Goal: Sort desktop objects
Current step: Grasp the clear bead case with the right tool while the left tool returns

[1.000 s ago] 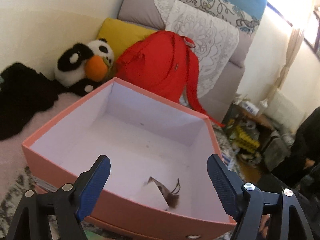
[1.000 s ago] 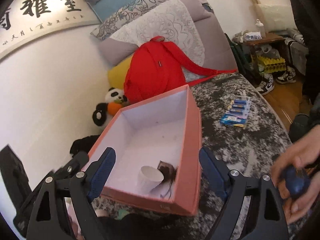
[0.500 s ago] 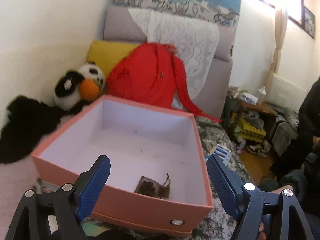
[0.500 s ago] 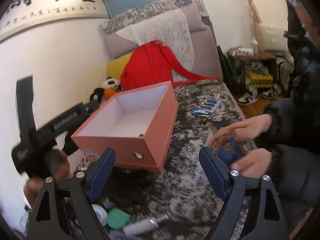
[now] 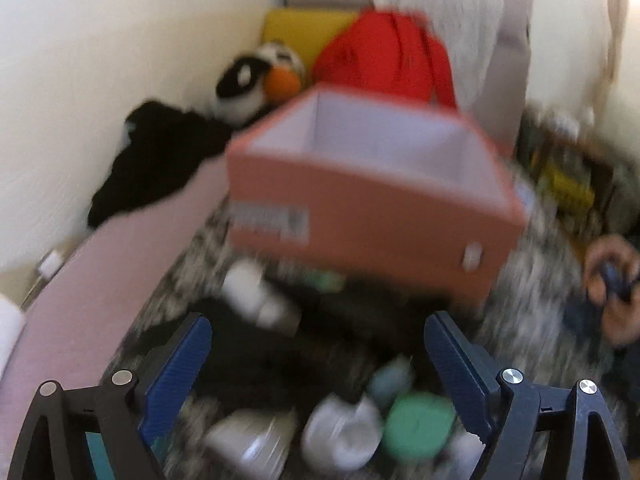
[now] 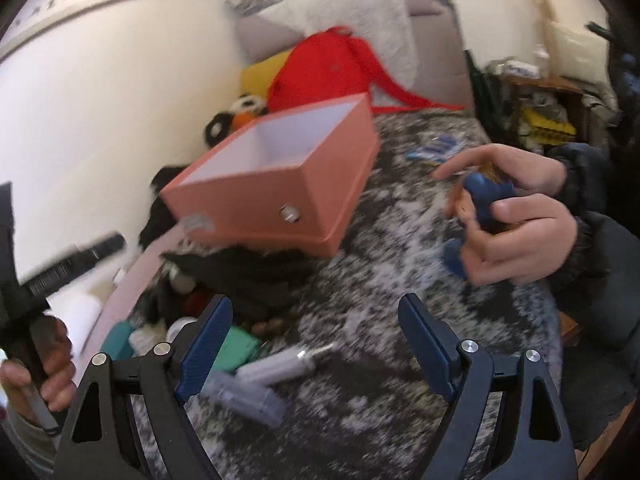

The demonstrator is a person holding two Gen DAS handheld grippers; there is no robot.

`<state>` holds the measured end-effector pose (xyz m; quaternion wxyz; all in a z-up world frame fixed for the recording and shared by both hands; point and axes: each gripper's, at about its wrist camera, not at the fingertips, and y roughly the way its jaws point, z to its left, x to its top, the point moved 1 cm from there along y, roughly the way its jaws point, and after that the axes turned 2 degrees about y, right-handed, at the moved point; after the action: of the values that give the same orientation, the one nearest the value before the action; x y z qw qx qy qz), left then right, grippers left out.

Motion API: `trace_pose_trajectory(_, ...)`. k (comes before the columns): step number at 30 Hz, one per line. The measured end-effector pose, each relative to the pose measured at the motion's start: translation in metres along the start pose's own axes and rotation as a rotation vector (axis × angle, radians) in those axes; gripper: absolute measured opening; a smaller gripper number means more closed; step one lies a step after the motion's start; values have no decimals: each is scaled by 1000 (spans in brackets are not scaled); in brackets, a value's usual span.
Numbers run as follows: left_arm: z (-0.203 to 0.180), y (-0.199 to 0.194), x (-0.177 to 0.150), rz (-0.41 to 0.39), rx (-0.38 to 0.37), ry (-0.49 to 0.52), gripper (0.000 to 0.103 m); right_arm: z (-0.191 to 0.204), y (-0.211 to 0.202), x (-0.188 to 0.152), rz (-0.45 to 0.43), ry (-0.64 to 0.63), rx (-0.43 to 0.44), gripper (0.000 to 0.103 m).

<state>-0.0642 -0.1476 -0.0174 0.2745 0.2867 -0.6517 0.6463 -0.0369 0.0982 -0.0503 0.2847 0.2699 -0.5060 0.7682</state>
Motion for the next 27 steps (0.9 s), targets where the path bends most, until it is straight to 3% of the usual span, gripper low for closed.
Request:
trace_pose_trajectory(7,8,22,-41,102,30,-14,90,23,29,-24,151,-85,13,89)
trace_pose_trajectory(15,14,34,-69,168,2,-28,90,42,77,-45,297,-142,131,86)
trace_pose_trajectory(16,14,35,-70,172,-3,-31,90,44,84,-48,322,-147,151,84)
trace_pose_trajectory(19,11,37,-72,174,-12,-29,90,55,98,-63,396,-205,177,56)
trace_pose_trajectory(20,10,38,-72,172,-16,-27,90,59,101,-67,415,-233,190,26)
trace_pose_trajectory(24,2,37,-71,146,-67,-8,90,67,87,-72,383,-283,183,25)
trace_pose_trajectory(27,-4,42,-70,140,-108,2,90,64,71,-66,337,-253,207,25)
